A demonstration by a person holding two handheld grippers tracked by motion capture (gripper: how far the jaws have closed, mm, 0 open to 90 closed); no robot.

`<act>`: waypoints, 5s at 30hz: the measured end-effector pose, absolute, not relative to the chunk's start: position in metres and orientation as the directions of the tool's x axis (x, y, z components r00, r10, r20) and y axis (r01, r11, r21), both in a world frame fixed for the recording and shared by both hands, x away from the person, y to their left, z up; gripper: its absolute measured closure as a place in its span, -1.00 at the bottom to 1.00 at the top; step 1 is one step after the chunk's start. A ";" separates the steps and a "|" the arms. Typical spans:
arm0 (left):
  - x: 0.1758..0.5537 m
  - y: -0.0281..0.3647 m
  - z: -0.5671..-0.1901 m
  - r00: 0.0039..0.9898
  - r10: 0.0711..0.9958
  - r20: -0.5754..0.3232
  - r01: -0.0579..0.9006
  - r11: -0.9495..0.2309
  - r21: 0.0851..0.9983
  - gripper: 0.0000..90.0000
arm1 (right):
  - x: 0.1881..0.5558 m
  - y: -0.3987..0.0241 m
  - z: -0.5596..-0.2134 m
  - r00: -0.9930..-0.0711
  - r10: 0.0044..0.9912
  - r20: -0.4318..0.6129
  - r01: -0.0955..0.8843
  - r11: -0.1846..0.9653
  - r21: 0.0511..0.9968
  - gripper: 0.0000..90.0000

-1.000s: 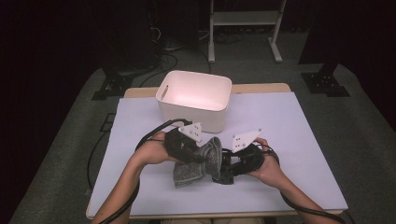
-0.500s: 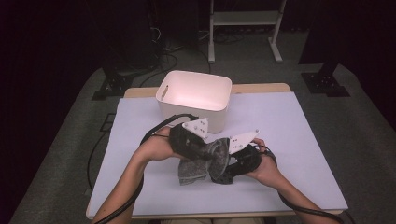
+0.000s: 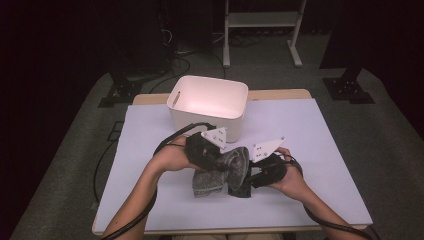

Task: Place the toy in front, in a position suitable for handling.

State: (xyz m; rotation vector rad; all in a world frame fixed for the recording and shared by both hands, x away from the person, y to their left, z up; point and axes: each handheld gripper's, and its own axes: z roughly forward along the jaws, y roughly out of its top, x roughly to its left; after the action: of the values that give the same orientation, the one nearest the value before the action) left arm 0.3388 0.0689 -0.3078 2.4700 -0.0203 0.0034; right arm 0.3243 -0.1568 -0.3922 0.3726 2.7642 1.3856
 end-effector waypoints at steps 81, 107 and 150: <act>0.331 0.073 -0.339 0.998 -0.035 -0.046 0.001 -0.794 0.608 0.60 | 0.312 -0.195 -0.423 -0.968 0.244 0.051 0.222 0.751 0.622 0.24; 0.341 0.121 -0.369 0.988 0.099 -0.120 0.150 -0.808 0.570 0.59 | 0.341 -0.109 -0.428 -0.991 0.103 0.084 0.133 0.758 0.639 0.07; 0.307 0.121 -0.375 0.986 0.000 -0.167 0.096 -0.819 0.565 0.58 | 0.324 -0.125 -0.424 -0.963 0.133 0.233 0.258 0.696 0.670 -0.37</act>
State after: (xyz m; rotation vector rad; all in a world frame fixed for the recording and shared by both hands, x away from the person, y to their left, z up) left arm 0.3068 0.1213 -0.3750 2.5234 0.0672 -0.2126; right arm 0.3241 -0.1248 -0.4241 0.3547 3.0448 1.2449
